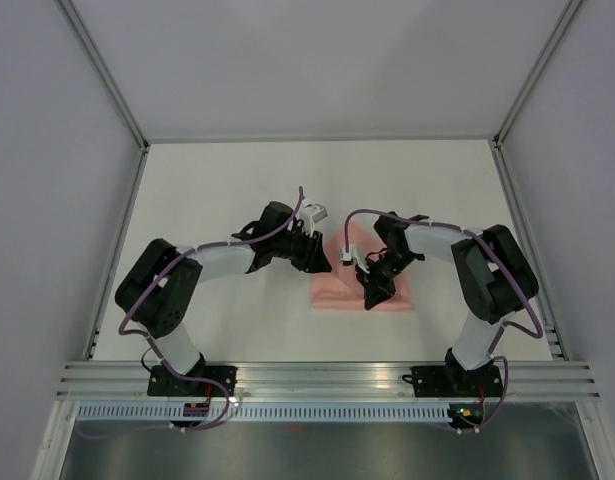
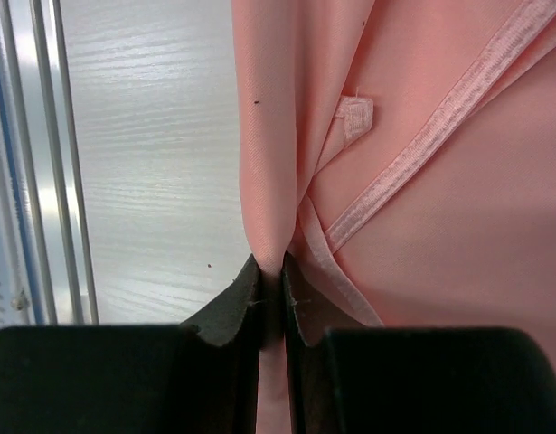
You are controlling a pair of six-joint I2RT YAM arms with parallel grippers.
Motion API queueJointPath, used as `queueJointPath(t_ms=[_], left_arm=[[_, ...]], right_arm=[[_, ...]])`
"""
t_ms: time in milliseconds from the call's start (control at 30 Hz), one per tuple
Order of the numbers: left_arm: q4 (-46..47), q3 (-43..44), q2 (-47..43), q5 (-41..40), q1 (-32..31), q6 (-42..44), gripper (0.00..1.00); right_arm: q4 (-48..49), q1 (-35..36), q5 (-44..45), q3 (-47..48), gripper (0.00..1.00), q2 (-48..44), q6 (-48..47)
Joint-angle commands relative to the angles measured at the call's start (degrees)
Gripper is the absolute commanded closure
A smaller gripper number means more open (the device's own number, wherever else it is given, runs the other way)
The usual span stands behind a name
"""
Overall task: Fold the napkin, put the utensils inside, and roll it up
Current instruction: Roll the napkin with the utensil
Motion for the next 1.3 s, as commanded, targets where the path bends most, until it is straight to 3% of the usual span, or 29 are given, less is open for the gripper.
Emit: queueJointPath(t_ms=[0,167,300,433,467,500,800,1267], left_arm=[[6.45,-3.88,-8.02,-7.59,-1.4,-1.4,0.66],[17.16,-15.64,-17.96,-19.29,-4.73,0.97,0.65],[23.51,-21.55,-23.95,-35.95,-16.74,11.74,0.61],[24.12,-20.59,-20.55,-50.4,-27.75,23.11,0.61],[24.56,-20.41,-19.4,-51.64,-29.42,26.35,0.44],[24.83,-20.06,-18.34,-53.04,-32.14,27.51,0.43],[26.41,-14.88,-7.01,-51.74,-40.25,36.13,0.41],[23.35,-8.72,4.08,-45.69,-39.99,38.51,0.42]], right_arm=[[-6.96,-1.0,1.64,3.22,0.95,9.1,-6.46],[-15.67,-2.23,-0.48,9.38,0.94,16.77,-10.77],[-16.99,-3.11,-0.57,11.85,0.94,20.11,-10.86],[-17.52,-3.55,-0.66,12.73,0.94,21.26,-10.6],[-17.52,-3.64,-0.75,12.82,0.94,21.44,-10.51],[-17.43,-3.81,-0.66,12.99,0.94,21.87,-10.25],[-16.55,-4.51,-1.01,13.0,0.94,22.76,-9.37],[-16.2,-4.69,-1.1,12.82,0.94,22.76,-9.02]])
